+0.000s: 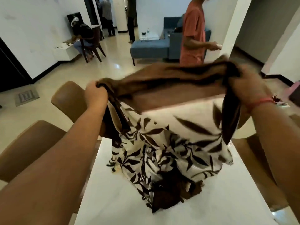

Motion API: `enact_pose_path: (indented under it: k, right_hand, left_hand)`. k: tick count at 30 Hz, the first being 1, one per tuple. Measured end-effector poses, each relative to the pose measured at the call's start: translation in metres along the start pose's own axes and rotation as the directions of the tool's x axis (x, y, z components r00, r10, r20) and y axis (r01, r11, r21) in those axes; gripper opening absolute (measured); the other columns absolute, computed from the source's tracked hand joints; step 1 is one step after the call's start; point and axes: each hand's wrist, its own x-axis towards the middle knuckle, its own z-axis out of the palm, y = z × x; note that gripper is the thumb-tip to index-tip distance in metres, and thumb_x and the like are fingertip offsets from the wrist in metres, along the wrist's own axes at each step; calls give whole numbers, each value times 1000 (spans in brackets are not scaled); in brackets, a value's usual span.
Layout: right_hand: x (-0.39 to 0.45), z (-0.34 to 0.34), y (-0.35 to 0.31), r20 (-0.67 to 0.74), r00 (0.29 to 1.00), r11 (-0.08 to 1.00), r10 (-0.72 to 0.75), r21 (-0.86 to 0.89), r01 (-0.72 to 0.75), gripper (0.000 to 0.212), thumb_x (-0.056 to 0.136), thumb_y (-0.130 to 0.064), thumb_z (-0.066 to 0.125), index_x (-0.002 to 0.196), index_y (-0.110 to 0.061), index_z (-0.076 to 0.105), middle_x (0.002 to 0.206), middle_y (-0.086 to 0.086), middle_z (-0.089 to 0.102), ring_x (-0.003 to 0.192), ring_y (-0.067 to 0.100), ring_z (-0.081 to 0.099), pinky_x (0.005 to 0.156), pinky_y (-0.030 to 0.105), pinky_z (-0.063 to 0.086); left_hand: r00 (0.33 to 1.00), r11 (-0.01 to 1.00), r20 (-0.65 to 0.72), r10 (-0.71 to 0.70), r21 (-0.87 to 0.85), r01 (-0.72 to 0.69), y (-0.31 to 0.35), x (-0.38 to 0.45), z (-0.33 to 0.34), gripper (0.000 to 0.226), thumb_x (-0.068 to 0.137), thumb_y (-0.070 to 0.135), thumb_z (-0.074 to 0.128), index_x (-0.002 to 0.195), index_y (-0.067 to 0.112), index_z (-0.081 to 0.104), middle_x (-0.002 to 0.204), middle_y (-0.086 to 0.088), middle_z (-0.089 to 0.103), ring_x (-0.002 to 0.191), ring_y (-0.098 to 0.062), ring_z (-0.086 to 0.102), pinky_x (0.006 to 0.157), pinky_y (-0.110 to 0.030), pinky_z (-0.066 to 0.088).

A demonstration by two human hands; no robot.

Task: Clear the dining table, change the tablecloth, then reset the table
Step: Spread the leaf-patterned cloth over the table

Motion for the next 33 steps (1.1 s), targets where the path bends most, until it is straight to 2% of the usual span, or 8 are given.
enact_pose_path:
  k: [4, 8, 12, 19, 23, 26, 29, 33]
  right_hand:
    - [-28, 49, 0, 470, 882, 952, -28, -257, 167, 22, 85, -4, 58, 97, -15, 73, 89, 2, 66, 92, 26, 61, 80, 27, 41]
    - [-50, 95, -22, 542, 836, 960, -83, -181, 212, 18, 87, -11, 58, 91, -23, 71, 90, -6, 68, 90, 20, 61, 85, 30, 47]
    - [-59, 120, -45, 510, 843, 965, -173, -84, 249, 28, 82, 2, 52, 89, -20, 68, 87, -1, 68, 83, 20, 59, 76, 28, 47]
    - [-49, 94, 32, 796, 603, 897, 51, -303, 323, 12, 94, -28, 63, 98, -21, 72, 92, -6, 64, 91, 15, 57, 79, 26, 39]
    - [-52, 74, 81, 712, 671, 896, 209, -415, 161, 12, 94, -18, 60, 89, -25, 69, 100, -4, 66, 88, 10, 58, 73, 20, 41]
    - [-72, 102, 76, 694, 709, 975, 124, -219, 44, 11, 90, -21, 68, 101, -22, 66, 106, -6, 63, 91, 12, 61, 83, 26, 51]
    - [-108, 156, 74, 817, 543, 944, 194, -306, 122, 56, 85, -37, 69, 136, -25, 50, 136, -2, 55, 120, 19, 54, 105, 33, 42]
    - [-160, 207, 102, 789, 495, 868, 364, -480, 127, 67, 84, -46, 64, 145, -29, 40, 146, 5, 48, 128, 29, 51, 110, 47, 39]
  left_hand:
    - [910, 964, 404, 96, 191, -186, -18, -25, 24, 27, 87, 6, 48, 105, 17, 64, 101, -5, 64, 97, -25, 59, 78, -29, 40]
    - [602, 935, 766, 225, 3, -353, -1, -71, 50, 32, 90, 18, 64, 120, 30, 64, 109, 19, 64, 98, 6, 58, 94, -16, 45]
    - [349, 939, 906, 238, -123, -321, 8, -104, 62, 35, 80, 23, 61, 113, 30, 69, 108, 10, 72, 103, -9, 65, 96, -32, 49]
    - [510, 986, 848, 144, -166, -1, -40, -51, 25, 38, 93, -7, 51, 94, 23, 75, 93, 0, 75, 94, -20, 70, 89, -34, 52]
    - [651, 929, 759, -24, -224, 295, -76, -25, 5, 38, 96, -7, 48, 110, 18, 72, 108, -11, 74, 112, -36, 65, 95, -40, 54]
    - [484, 981, 874, -25, -71, 178, -79, -33, 9, 44, 91, -12, 50, 107, 19, 75, 111, -12, 73, 107, -33, 68, 98, -41, 52]
    - [314, 966, 941, -127, 189, -175, -67, -46, 27, 43, 81, -7, 50, 94, 25, 75, 102, -4, 74, 100, -25, 68, 91, -35, 53]
    - [320, 773, 927, -196, 347, -530, -60, -65, 44, 30, 80, 9, 54, 93, 33, 66, 104, 4, 66, 101, -22, 59, 91, -37, 48]
